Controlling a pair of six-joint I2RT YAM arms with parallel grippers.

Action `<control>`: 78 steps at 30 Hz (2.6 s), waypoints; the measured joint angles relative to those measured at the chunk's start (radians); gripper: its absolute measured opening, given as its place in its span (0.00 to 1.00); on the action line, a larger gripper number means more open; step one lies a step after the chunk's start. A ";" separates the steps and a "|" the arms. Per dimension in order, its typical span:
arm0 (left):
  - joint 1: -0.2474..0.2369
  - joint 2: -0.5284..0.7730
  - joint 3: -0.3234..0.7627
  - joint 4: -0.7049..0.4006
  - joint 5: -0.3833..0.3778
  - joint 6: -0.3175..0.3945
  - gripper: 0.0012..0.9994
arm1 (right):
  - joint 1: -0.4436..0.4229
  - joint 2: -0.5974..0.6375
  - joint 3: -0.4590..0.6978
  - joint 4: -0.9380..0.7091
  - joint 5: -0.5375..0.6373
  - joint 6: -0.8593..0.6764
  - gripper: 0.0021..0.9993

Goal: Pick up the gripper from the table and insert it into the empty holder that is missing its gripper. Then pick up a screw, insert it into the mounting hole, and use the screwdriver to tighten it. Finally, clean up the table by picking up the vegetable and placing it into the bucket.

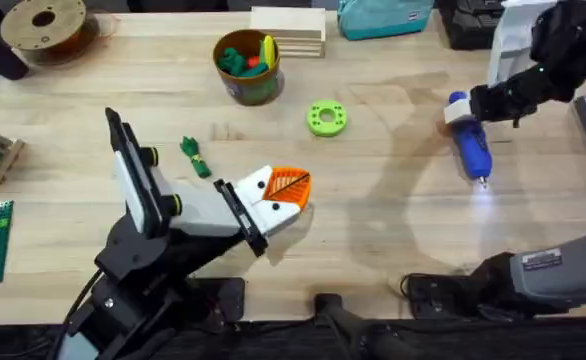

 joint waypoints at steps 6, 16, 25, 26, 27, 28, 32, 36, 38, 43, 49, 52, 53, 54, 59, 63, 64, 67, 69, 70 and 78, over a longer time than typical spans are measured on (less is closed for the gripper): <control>0.000 0.000 0.000 0.000 0.000 0.000 0.00 | -0.002 -0.001 0.000 -0.002 0.001 0.008 0.03; 0.000 0.000 0.000 0.000 0.000 0.000 0.00 | -0.002 -0.127 0.000 -0.083 -0.001 0.043 0.03; 0.000 0.000 0.000 0.000 0.000 0.000 0.00 | -0.001 -0.453 -0.020 -0.112 -0.106 0.076 0.03; 0.000 0.000 0.000 0.000 0.000 0.000 0.00 | -0.001 -0.493 -0.038 -0.105 -0.121 0.081 0.03; 0.000 0.000 0.000 0.000 0.000 0.000 0.00 | -0.001 -0.539 -0.066 -0.091 -0.142 0.089 0.03; 0.000 0.000 0.000 0.000 0.000 0.000 0.00 | -0.001 -0.580 -0.094 -0.078 -0.163 0.099 0.03; 0.000 0.000 0.000 0.000 0.000 0.000 0.00 | 0.010 -0.737 -0.232 0.015 -0.261 0.172 0.03; 0.000 0.000 0.000 0.000 0.000 0.000 0.00 | 0.075 -0.883 -0.332 0.107 -0.353 0.269 0.03; 0.000 0.000 0.000 0.000 0.000 0.000 0.00 | 0.126 -0.947 -0.364 0.175 -0.384 0.320 0.03; 0.000 0.000 0.000 0.000 0.000 0.000 0.00 | 0.308 -1.056 -0.407 0.372 -0.427 0.411 0.03; 0.000 0.000 0.000 0.000 0.000 0.000 0.00 | 0.632 -0.995 -0.469 0.761 -0.450 0.449 0.03; 0.000 0.000 0.000 0.000 0.000 0.000 0.00 | 0.727 -0.932 -0.473 0.928 -0.456 0.460 0.03; 0.000 0.000 0.000 0.000 0.000 0.000 0.00 | 0.753 -0.910 -0.473 0.989 -0.457 0.468 0.03; 0.000 0.000 0.000 0.000 0.000 0.000 0.00 | 0.777 -0.889 -0.473 1.052 -0.459 0.479 0.03; 0.000 0.000 0.000 0.000 0.000 0.000 0.00 | 0.847 -0.813 -0.473 1.266 -0.470 0.559 0.03; 0.000 0.000 0.000 0.000 0.000 0.000 0.00 | 0.892 -0.764 -0.473 1.324 -0.471 0.592 0.03; 0.000 0.000 0.000 0.000 0.000 0.000 0.00 | 0.903 -0.751 -0.473 1.331 -0.471 0.597 0.03; 0.000 0.000 0.000 0.000 0.000 0.000 0.00 | 0.957 -0.685 -0.473 1.405 -0.471 0.607 0.03; 0.000 0.000 0.000 0.000 0.000 0.000 0.00 | 0.975 -0.664 -0.473 1.435 -0.471 0.608 0.03; 0.000 0.000 0.000 0.000 0.000 0.000 0.00 | 0.984 -0.653 -0.473 1.451 -0.471 0.610 0.03; 0.000 0.000 0.000 0.000 0.000 0.000 0.00 | 1.043 -0.611 -0.473 1.501 -0.470 0.616 0.03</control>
